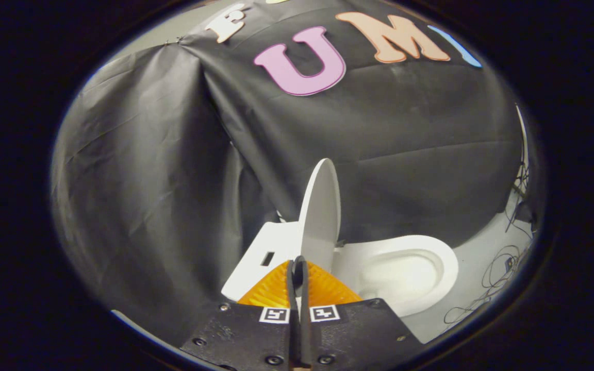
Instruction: Open the toilet lid.
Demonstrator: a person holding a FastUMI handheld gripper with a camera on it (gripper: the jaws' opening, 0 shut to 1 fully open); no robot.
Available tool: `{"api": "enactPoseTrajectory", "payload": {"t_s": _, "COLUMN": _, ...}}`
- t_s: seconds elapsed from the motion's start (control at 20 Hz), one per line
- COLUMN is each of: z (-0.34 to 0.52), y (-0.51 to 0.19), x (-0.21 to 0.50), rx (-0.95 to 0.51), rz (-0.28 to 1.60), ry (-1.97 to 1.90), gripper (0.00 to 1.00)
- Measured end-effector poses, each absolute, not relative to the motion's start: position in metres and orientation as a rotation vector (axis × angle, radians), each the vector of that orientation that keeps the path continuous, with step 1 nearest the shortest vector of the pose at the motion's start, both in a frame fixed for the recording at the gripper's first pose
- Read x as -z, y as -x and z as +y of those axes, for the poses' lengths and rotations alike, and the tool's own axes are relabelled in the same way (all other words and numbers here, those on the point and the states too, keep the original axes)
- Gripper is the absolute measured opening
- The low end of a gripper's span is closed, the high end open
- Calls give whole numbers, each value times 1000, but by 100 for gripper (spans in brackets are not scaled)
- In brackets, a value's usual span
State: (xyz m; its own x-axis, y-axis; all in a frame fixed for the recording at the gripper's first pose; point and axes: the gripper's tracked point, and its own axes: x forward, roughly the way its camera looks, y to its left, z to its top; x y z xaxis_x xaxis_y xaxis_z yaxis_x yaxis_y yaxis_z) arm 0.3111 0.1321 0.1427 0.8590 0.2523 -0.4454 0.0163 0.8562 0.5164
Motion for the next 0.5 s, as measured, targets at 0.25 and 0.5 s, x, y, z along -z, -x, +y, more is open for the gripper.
{"api": "enactPoseTrajectory", "payload": {"t_s": 0.25, "z": 155, "y": -318, "x": -150, "rx": -204, "rz": 518, "ry": -531, "gripper": 0}}
{"api": "enactPoseTrajectory", "payload": {"t_s": 0.5, "z": 174, "y": -326, "x": -152, "rx": -252, "rz": 517, "ry": -537, "gripper": 0}}
